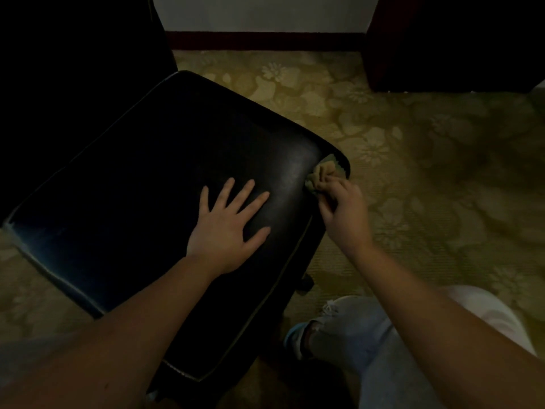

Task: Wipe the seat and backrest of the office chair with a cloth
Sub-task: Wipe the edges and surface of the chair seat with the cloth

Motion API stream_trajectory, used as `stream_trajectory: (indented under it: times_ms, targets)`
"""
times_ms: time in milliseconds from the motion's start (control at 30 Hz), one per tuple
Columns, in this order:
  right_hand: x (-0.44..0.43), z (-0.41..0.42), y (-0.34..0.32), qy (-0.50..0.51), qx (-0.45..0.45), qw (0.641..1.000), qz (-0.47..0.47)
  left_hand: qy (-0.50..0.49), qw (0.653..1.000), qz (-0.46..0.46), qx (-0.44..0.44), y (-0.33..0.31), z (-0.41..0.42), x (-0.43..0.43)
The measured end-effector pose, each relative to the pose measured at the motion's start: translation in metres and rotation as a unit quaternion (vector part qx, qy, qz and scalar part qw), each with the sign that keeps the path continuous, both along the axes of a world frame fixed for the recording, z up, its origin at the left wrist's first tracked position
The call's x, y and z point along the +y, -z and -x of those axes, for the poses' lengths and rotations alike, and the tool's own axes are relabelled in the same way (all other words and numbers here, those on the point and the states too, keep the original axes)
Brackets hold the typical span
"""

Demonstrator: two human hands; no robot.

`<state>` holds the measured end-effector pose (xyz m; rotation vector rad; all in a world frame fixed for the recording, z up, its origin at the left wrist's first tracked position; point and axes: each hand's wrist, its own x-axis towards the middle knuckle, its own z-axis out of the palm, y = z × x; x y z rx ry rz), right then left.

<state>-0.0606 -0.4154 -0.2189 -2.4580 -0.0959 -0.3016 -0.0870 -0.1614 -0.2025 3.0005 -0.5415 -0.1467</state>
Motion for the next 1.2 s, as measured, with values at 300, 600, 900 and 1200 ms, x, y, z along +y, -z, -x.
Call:
stream_trajectory:
  times_ms: [300,600,900,1200]
  targets:
    - [-0.008,-0.048,-0.008,0.011,0.012,0.999,-0.042,-0.025,1.0,0.002,-0.007,0.002,-0.005,-0.01]
    - [-0.009,-0.033,-0.008,-0.024,0.036,0.994,-0.096,-0.045,0.999,-0.01,-0.003,0.002,-0.01,-0.018]
    - [-0.009,-0.046,-0.009,-0.008,0.023,0.995,-0.093,-0.045,0.999,-0.02,-0.003,0.003,-0.01,-0.018]
    - [0.0,-0.015,-0.005,-0.022,-0.013,0.996,-0.089,-0.049,0.999,-0.013,-0.012,0.004,-0.011,-0.02]
